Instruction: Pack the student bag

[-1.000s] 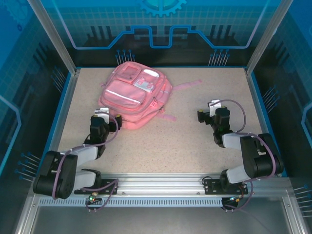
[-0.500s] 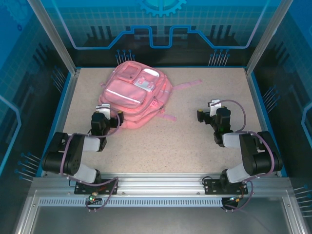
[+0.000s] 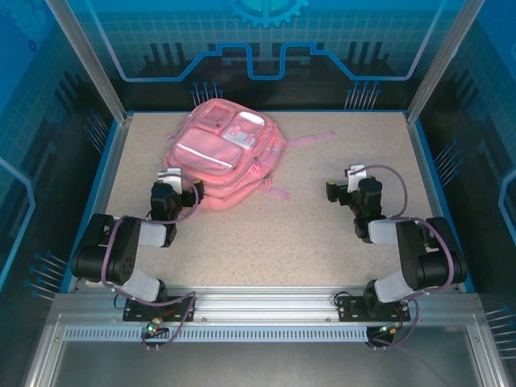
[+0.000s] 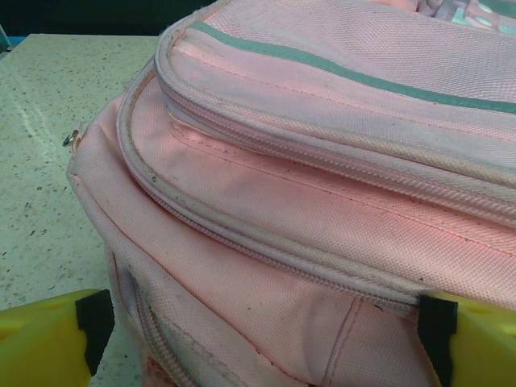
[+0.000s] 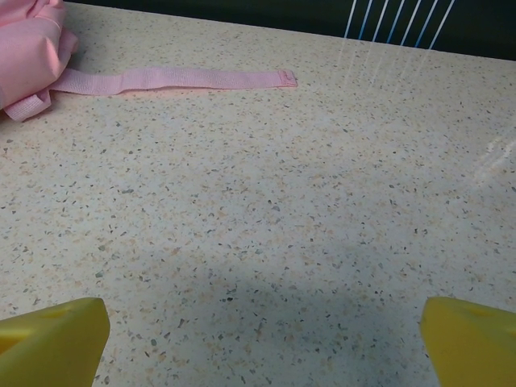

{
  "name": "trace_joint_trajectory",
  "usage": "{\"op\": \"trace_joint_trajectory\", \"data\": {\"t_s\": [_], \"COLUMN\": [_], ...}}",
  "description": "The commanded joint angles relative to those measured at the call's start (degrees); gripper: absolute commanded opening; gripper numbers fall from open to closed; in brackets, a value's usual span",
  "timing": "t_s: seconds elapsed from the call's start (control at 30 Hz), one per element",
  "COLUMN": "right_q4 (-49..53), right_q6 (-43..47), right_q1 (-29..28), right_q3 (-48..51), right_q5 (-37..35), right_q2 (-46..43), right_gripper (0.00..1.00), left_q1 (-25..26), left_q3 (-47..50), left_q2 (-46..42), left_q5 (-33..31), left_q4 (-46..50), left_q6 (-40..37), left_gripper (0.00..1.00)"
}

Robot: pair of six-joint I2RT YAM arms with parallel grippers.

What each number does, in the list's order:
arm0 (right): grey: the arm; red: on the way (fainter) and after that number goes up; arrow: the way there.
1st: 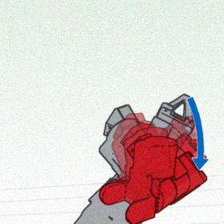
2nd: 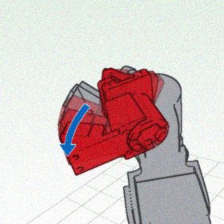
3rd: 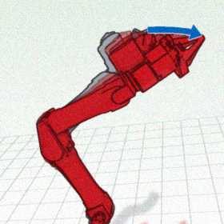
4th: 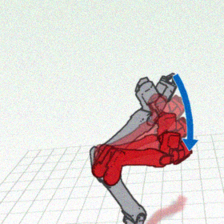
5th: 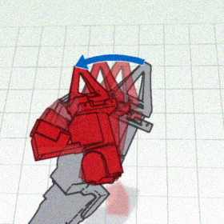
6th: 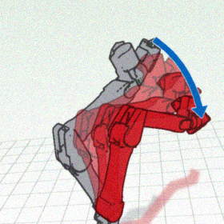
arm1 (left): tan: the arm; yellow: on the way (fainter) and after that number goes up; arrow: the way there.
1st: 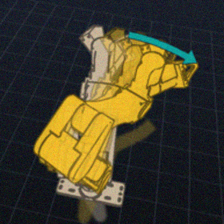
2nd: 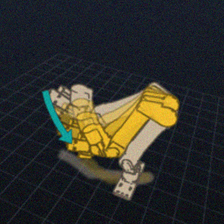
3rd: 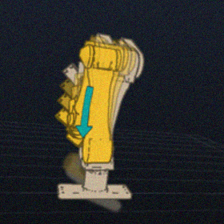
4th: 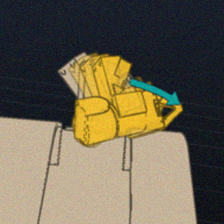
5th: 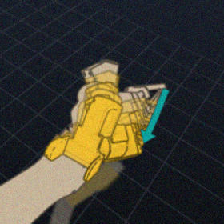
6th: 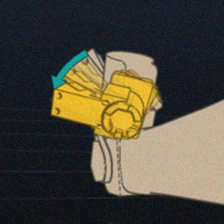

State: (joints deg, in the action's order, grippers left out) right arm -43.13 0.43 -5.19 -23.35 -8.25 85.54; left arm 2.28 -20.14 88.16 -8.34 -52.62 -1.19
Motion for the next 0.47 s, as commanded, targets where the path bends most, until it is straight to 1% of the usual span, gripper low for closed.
{"op": "trace_joint_trajectory", "data": {"t_s": [0.0, 0.33, 0.37, 0.4, 0.43], "right_q4": [-1.1, -1.2, -1.9, -2.8, -4.7], "right_q6": [-0.5, -0.5, -0.2, 0.8, 2.6], "right_q1": [0.9, 0.9, 0.9, 0.9, 0.8], "right_q3": [-0.9, -0.8, -0.5, 0.3, 1.8], "right_q5": [0.8, 0.8, 1.6, 4.1, 8.1], "right_q2": [0.6, 0.5, 0.5, 0.2, -0.5], "right_gripper": [1.00, 1.00, 1.00, 1.00, 1.00], "left_q1": [-0.5, -0.7, -0.7, -0.7, -0.7], "left_q3": [-1.1, -1.7, -1.7, -1.7, -1.6], "left_q2": [0.8, 0.8, 0.8, 0.8, 0.8], "left_q5": [-0.9, 0.2, 0.2, 0.2, 0.2], "left_q4": [-1.3, -0.3, -0.4, -0.4, -0.5], "left_q6": [0.8, 0.9, 0.9, 0.9, 0.9], "left_gripper": [0.99, 0.99, 0.99, 0.99, 0.99]}}
